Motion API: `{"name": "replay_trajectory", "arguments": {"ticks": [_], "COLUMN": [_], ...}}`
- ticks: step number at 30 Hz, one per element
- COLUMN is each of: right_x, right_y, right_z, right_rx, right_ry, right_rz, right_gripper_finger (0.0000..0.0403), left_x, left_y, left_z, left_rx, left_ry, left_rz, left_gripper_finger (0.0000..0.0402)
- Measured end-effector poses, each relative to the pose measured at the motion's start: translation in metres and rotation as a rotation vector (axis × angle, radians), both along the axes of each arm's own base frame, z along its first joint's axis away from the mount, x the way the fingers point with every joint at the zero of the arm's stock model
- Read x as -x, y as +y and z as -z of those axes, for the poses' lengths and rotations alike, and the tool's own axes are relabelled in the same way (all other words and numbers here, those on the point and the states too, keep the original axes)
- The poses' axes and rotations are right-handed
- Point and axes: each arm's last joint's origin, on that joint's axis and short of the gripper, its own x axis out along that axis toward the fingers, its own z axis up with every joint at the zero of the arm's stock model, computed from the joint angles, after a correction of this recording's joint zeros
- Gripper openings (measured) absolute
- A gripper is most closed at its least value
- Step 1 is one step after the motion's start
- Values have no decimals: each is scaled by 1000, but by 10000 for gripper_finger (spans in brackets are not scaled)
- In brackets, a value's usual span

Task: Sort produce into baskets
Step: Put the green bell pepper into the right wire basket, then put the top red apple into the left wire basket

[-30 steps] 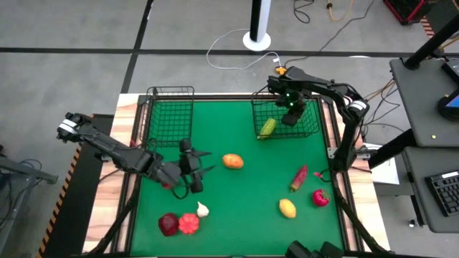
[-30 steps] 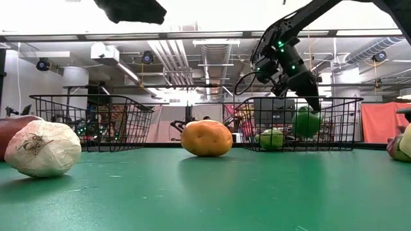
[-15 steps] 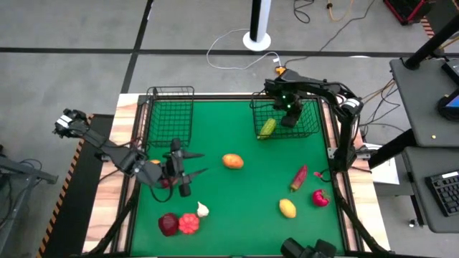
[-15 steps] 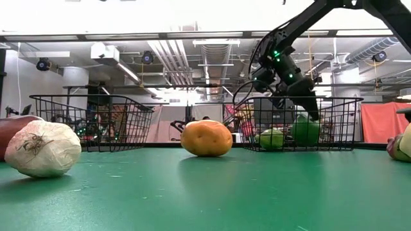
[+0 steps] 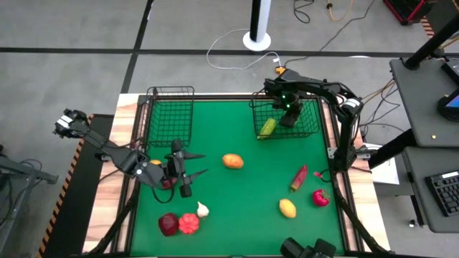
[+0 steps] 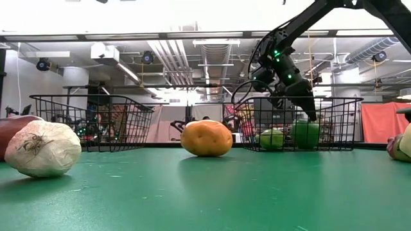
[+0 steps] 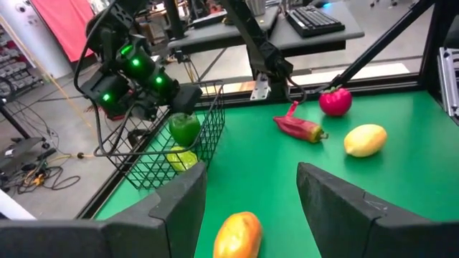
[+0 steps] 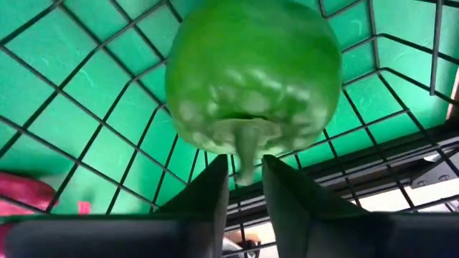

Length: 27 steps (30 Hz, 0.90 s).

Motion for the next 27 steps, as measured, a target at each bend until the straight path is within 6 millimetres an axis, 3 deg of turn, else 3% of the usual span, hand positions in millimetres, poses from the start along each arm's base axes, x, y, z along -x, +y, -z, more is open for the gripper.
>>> {"name": "replay_trajectory", "arguments": {"ticks": [7,15,21,27], "right_x": [0,11,17,10], "right_y": [0,11,47,100], "right_z": [-14,-75,-120,-153], "right_rx": [46,250,395,475], "right_ry": [-25,-155,-354,-588], "right_rz": [27,110,135,70], "right_gripper_finger": [127,146,148,146], "left_x": [1,6,6,-2], "left_y": [1,1,-2,-12], "left_z": [5,23,37,49], "left_rx": [7,168,297,386], "left_ry": [27,140,244,352], "left_rz": [-5,27,48,120], "left_gripper_finger": [201,201,201,201]}}
